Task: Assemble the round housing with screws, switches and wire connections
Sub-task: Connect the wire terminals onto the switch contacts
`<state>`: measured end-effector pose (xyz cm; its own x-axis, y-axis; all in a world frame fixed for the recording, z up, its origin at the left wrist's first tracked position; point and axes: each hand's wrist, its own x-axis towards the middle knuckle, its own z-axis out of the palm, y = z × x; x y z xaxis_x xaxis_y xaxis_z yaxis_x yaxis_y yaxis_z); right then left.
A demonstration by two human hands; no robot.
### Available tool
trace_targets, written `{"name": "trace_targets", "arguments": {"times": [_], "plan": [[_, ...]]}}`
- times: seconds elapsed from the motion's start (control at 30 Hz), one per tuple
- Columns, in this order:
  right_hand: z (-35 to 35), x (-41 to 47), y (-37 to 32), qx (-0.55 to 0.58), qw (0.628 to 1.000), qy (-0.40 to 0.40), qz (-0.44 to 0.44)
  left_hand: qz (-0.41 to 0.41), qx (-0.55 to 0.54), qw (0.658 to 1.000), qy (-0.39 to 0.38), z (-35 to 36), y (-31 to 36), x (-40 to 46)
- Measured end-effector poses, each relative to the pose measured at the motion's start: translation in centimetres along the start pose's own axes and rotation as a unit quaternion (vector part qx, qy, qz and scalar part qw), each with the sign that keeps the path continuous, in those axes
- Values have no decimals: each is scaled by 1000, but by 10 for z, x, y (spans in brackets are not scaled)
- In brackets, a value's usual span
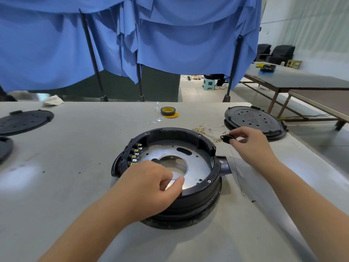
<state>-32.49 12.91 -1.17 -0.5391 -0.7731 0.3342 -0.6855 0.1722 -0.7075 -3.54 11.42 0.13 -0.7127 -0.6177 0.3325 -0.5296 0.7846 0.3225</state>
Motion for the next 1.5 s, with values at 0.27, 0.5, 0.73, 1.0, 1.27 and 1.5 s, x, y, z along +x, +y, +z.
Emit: {"name": "trace_targets", "arguments": {"times": [0.27,0.5,0.73,1.0,1.27,1.5], "plan": [[-8,-37,-37,258,961,-59,-77,-100,-162,981,-28,-8,11,18],[4,-45,-34,285,950,-94,-93,-220,-344,907,-97,4,18,63],[2,-44,-31,273,953,-86,-96,-316,-413,834,-183,17,30,102],[1,-45,-30,272,954,-80,-101,-312,-493,778,-234,21,20,106],[-4,-48,-30,306,944,-118,-44,-290,-497,790,-212,21,19,102],[-4,-49,-32,296,941,-165,-9,-266,-477,820,-171,20,20,99]]}}
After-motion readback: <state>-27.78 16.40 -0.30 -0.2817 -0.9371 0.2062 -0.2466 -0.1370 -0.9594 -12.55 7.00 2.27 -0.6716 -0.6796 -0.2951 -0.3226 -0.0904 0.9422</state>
